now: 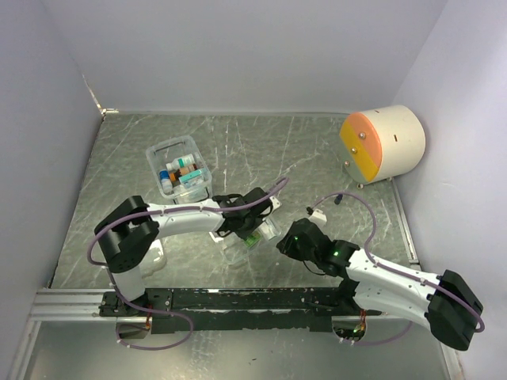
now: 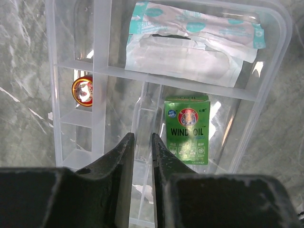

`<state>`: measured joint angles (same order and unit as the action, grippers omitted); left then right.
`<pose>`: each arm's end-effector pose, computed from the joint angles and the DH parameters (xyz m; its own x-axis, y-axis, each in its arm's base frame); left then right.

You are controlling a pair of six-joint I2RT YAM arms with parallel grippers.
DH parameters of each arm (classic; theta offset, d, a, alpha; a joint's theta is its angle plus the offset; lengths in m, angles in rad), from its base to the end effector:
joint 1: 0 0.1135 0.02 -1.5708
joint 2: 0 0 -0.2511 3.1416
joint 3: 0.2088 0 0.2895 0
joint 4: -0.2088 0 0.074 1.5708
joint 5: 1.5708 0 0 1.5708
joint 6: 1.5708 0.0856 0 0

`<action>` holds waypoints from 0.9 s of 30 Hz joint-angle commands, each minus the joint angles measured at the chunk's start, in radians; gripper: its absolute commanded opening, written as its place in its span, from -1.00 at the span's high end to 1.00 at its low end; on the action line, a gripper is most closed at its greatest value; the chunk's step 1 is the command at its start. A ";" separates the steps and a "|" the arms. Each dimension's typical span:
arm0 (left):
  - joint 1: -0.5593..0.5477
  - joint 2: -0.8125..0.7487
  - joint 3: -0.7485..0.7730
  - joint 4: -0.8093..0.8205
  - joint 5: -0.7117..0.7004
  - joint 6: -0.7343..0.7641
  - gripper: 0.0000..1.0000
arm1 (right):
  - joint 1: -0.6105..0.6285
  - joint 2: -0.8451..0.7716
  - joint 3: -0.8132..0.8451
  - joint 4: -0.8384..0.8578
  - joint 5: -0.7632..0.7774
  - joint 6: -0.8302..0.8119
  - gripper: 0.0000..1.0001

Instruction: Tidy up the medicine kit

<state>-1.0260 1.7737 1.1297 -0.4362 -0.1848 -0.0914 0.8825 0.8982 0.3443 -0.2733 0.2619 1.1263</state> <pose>0.2247 -0.3405 0.0979 -0.5278 0.6980 -0.4840 0.7508 0.6499 0.1184 0.1709 0.1729 0.0967 -0.7740 0.4317 -0.4631 0.1492 0.8353 0.5292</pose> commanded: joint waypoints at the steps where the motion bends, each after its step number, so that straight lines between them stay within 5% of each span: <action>1: -0.003 0.072 -0.007 -0.015 -0.025 -0.028 0.42 | -0.005 -0.024 -0.023 0.008 0.030 0.020 0.40; 21: -0.003 0.082 0.016 0.000 0.016 -0.057 0.00 | -0.004 -0.036 -0.028 0.003 0.039 0.018 0.40; 27: -0.004 0.084 0.031 -0.005 0.027 -0.067 0.13 | -0.005 -0.028 -0.027 0.008 0.036 0.015 0.40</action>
<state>-1.0267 1.8206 1.1477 -0.4164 -0.1967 -0.1333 0.8825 0.8711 0.3229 -0.2741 0.2768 1.1408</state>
